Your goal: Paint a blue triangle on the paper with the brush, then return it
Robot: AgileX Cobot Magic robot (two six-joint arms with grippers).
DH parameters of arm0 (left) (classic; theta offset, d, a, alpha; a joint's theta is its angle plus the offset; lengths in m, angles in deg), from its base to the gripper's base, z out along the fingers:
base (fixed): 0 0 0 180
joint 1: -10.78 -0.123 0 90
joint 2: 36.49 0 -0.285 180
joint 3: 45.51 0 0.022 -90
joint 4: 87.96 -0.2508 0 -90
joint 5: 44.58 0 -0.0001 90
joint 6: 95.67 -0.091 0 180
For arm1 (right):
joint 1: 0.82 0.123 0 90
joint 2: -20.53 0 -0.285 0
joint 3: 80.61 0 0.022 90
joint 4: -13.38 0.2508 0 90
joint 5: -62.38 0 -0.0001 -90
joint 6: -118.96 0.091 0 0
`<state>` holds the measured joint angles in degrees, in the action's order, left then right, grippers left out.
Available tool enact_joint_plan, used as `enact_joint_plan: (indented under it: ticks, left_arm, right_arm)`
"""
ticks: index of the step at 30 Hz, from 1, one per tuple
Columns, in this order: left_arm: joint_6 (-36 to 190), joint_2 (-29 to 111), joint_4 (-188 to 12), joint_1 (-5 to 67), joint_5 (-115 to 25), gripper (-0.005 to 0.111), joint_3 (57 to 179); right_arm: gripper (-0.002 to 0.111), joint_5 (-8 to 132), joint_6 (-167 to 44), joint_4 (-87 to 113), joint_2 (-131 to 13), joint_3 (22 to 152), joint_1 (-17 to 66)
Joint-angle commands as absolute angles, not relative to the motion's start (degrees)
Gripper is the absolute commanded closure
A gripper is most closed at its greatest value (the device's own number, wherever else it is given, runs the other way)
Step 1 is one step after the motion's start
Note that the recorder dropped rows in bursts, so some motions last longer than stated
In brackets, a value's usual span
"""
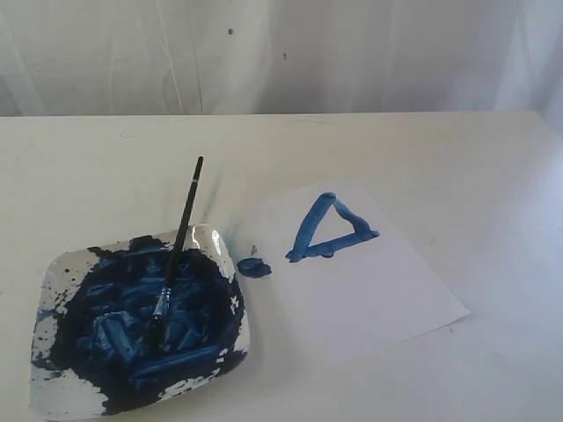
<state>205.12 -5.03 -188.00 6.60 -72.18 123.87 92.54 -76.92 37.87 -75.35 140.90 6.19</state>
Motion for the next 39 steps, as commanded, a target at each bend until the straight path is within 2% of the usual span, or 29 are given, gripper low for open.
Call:
enact_joint_plan:
  ticks: [1,7,15,34,37,39]
  left_arm:
    - [205.6,-5.3,-187.9,6.9,-65.2,0.107,119.2]
    - [205.6,-5.3,-187.9,6.9,-55.9,0.107,112.7]
    - [205.6,-5.3,-187.9,6.9,-55.9,0.107,111.1]
    - [205.4,-5.3,-187.9,6.9,-56.0,0.107,111.1]
    - [199.7,-5.2,-186.6,6.9,-54.6,0.107,109.7]
    - [188.2,-5.2,-174.2,6.9,-52.3,0.107,106.8]
  right_arm:
    - [0.108,85.3,-73.8,35.2,-76.4,140.7,6.1]
    - [0.108,90.3,-69.7,36.0,-80.0,140.7,6.1]
    - [0.108,99.9,-67.2,36.1,-81.9,140.7,6.1]
    - [0.108,100.1,-67.2,36.1,-81.9,140.7,6.1]
    - [0.108,100.1,-67.2,36.1,-81.9,140.7,6.1]
    - [0.108,100.1,-67.2,36.1,-81.9,140.7,6.1]
